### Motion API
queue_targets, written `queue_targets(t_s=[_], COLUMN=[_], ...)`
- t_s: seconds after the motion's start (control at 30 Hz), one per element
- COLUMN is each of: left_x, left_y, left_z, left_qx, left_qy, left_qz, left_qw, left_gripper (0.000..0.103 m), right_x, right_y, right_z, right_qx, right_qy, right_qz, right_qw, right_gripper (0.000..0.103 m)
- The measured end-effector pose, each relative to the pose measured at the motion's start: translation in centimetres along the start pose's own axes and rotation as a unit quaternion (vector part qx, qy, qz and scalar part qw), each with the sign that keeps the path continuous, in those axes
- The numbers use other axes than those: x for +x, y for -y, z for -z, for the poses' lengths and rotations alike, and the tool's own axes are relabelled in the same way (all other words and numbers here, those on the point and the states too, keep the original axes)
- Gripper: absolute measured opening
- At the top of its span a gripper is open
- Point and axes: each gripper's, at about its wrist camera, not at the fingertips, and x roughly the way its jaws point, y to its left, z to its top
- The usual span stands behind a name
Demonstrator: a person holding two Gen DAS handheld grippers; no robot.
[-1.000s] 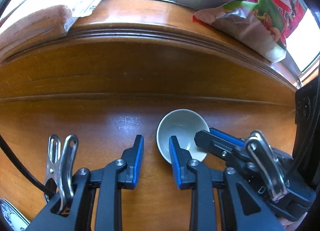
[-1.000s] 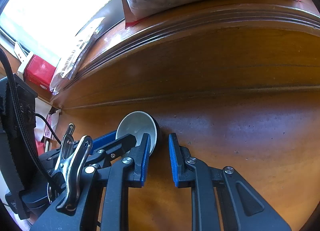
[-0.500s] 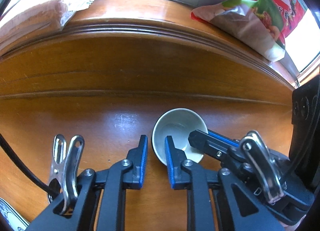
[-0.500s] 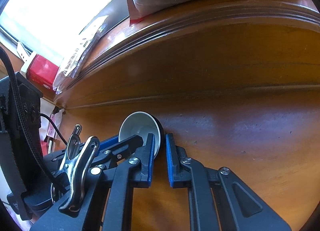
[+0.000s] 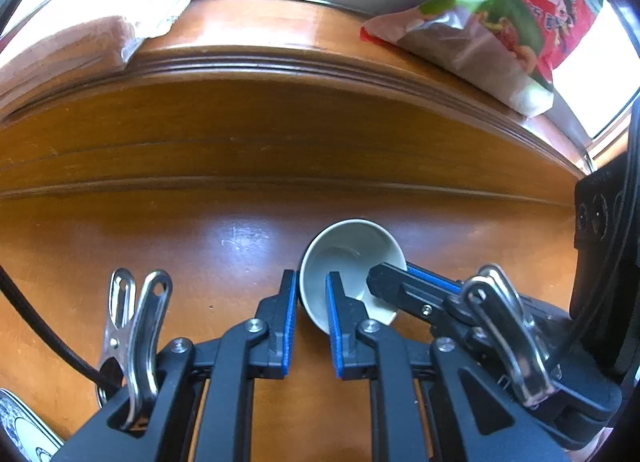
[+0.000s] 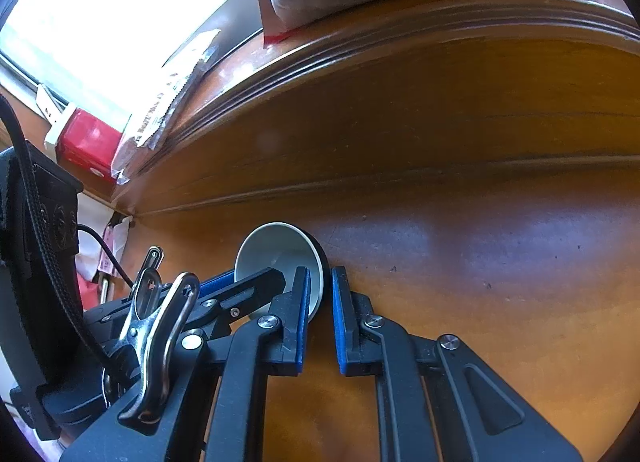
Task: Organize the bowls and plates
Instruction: 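Grasp the rim of the third bowl between both tools, then carry the third bowl back and lower it into the stacked bowls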
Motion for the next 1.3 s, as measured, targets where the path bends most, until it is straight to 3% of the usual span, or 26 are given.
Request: queue_targets(t_s=[0.47,1.3], left_x=[-3.2,-7.9], left_y=[0.0,2.0], left_z=[1.1,4.7], left_qx=[0.014,0.044], left_qy=[0.006,0.009], left_qz=[0.019,0.016], left_qw=[0.9997,0.9989], left_gripper=[0.013,0.013], right_x=[-3.8,-9.0], right_y=[-0.3,-3.4], right_z=[1.7,7.8], right_qx=[0.011,0.027], right_qy=[0.016,0.027], right_qz=[0.002,-0.004], right_qw=[1.000,0.999], right_gripper=[0.014,0.014])
